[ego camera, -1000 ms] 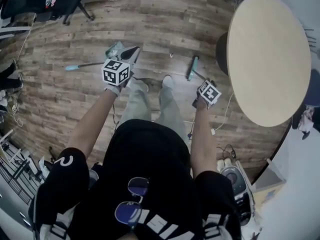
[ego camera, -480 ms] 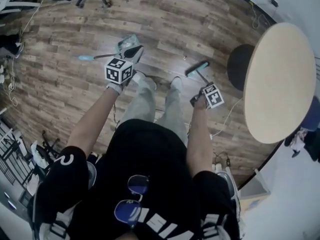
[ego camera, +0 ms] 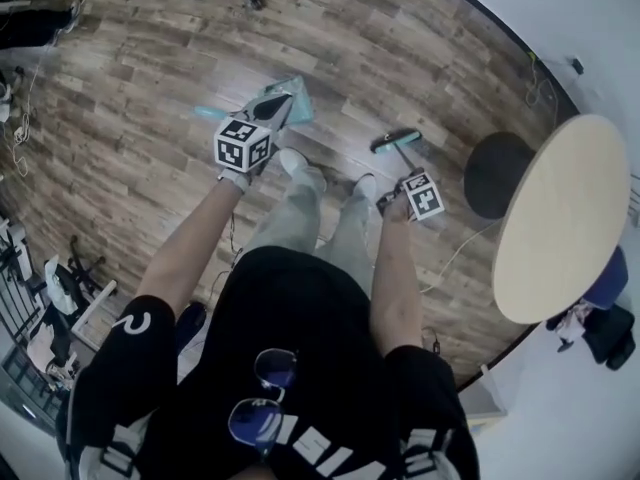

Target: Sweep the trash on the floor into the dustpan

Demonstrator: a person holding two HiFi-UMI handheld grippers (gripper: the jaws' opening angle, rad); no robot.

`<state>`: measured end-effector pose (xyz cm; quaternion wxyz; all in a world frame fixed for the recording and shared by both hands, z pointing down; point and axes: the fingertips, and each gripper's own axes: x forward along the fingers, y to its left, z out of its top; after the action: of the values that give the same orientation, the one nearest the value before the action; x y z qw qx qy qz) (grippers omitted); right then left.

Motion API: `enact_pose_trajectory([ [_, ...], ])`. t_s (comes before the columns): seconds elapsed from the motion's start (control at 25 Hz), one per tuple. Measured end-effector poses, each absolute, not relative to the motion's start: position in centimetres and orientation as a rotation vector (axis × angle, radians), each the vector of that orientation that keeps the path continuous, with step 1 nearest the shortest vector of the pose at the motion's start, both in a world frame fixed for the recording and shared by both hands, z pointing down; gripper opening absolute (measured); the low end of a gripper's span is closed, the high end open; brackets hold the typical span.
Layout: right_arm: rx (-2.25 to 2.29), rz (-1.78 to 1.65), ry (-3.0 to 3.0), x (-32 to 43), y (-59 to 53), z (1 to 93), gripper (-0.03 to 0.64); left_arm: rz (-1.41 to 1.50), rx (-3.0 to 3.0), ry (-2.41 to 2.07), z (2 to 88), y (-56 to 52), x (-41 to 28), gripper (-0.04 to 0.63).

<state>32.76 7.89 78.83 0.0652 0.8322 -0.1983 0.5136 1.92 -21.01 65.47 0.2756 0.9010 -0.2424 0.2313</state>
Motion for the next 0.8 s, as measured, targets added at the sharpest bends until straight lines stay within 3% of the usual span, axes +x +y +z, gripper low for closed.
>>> enact_pose_trajectory([
  [0.48,2.273,1.434,-0.988,21.2,-7.2,78.6,0.098,0.528,2.31,-0.891,65.6,-26.7,-12.6,-0.003],
  [0.8,1.956,1.29,-1.297,13.3,-14.2,78.6,0.103,0.455,2.235,-1.029,65.6,-27.4,-18.3,-0.003],
])
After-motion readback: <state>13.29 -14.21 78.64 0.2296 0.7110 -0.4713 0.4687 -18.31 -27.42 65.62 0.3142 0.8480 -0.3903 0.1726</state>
